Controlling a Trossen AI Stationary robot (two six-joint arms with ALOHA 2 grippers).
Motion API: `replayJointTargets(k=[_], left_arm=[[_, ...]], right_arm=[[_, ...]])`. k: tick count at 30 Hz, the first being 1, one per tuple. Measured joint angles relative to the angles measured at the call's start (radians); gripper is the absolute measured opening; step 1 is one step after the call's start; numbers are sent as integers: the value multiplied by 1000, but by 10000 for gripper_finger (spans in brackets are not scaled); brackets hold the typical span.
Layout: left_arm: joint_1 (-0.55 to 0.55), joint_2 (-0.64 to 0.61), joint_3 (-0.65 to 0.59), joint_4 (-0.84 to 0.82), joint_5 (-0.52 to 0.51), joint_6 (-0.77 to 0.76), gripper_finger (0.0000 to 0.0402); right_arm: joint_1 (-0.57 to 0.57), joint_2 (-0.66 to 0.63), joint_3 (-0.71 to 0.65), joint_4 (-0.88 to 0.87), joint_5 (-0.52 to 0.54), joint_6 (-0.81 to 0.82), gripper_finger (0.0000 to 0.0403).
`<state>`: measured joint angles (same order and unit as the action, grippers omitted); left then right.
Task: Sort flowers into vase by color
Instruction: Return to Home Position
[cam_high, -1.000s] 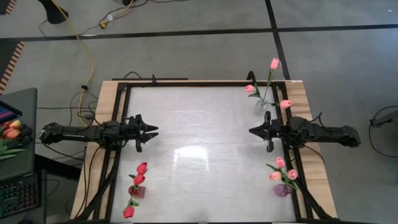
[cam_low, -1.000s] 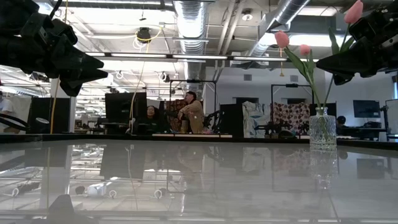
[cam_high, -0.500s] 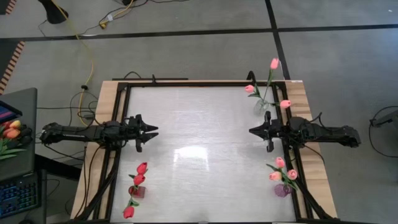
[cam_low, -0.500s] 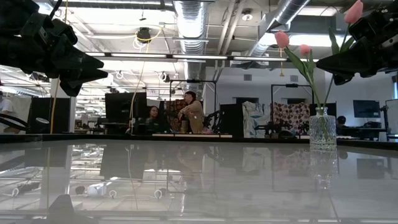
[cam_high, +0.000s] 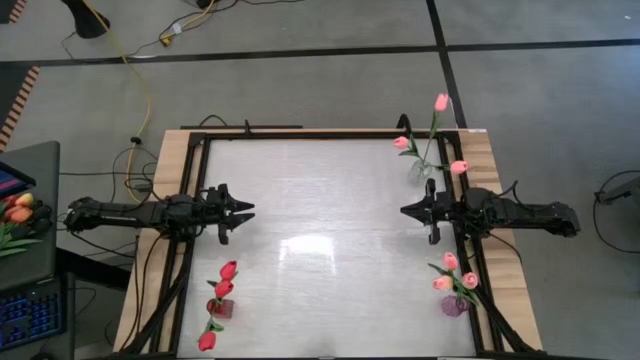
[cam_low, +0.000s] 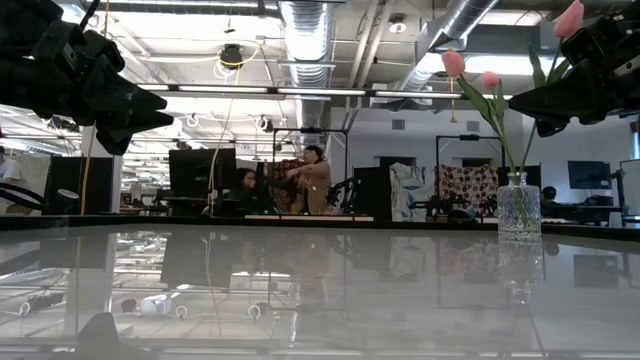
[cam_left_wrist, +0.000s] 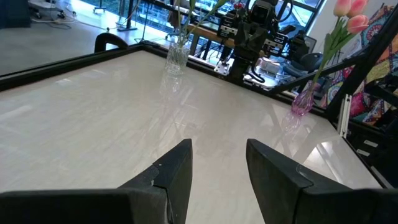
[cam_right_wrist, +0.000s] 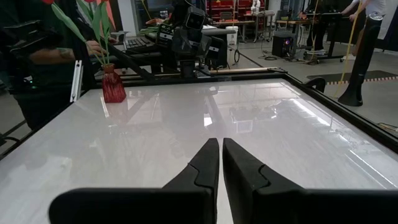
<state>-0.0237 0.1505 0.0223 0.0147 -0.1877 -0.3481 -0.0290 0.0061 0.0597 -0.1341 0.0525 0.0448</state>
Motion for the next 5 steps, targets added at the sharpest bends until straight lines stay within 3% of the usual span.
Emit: replayJointTargets(k=[5], left_arm=[[0,0,0,0,0,0,139]], right_arm=[[0,0,0,0,0,0,50]])
